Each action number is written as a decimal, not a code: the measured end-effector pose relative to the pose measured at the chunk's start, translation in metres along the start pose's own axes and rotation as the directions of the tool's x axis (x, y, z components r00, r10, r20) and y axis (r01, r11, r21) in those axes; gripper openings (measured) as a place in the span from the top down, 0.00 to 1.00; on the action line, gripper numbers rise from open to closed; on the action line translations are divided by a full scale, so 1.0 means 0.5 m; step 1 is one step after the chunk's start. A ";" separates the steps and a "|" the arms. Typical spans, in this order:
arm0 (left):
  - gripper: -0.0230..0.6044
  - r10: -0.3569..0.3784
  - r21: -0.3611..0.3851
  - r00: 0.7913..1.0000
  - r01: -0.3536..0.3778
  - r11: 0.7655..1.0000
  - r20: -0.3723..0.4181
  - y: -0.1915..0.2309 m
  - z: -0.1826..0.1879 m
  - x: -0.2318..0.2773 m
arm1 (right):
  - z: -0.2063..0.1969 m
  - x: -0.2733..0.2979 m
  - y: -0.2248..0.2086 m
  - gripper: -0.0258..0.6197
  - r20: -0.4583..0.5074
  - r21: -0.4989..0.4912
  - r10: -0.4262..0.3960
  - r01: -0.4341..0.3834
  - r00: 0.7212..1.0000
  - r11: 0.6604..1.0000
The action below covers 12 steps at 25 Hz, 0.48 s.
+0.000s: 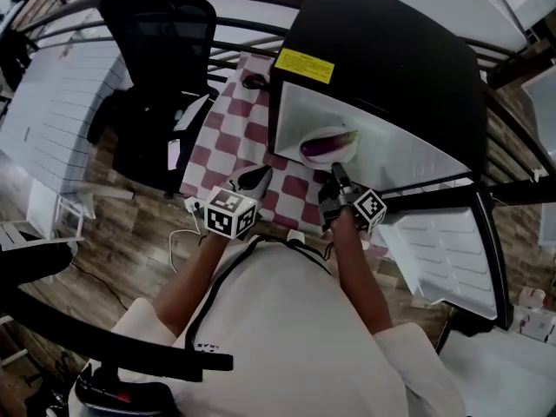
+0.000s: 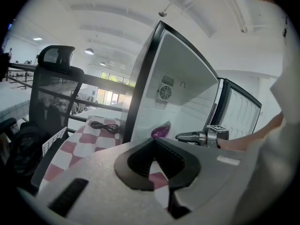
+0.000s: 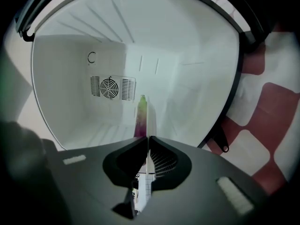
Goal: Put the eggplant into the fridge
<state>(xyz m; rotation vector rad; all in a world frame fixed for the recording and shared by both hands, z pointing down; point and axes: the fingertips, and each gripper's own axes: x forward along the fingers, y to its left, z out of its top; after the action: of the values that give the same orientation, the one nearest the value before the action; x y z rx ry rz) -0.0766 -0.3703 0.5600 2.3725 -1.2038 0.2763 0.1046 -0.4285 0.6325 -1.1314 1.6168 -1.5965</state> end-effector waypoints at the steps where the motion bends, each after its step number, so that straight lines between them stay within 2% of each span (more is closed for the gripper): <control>1: 0.96 0.004 -0.001 1.000 -0.004 1.000 -0.002 0.001 0.000 0.003 | -0.001 0.009 -0.005 0.92 -0.004 -0.003 -0.003 0.003 1.000 1.000; 12: 0.96 0.024 0.016 0.999 -0.023 1.000 -0.048 0.003 -0.013 0.010 | 0.011 0.086 -0.045 0.92 0.019 0.037 -0.014 0.014 1.000 0.999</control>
<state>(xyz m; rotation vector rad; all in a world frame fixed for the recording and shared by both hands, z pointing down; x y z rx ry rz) -0.0747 -0.3716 0.5683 2.3525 -1.2115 0.3500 0.0930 -0.4669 0.6605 -1.1381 1.5640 -1.6127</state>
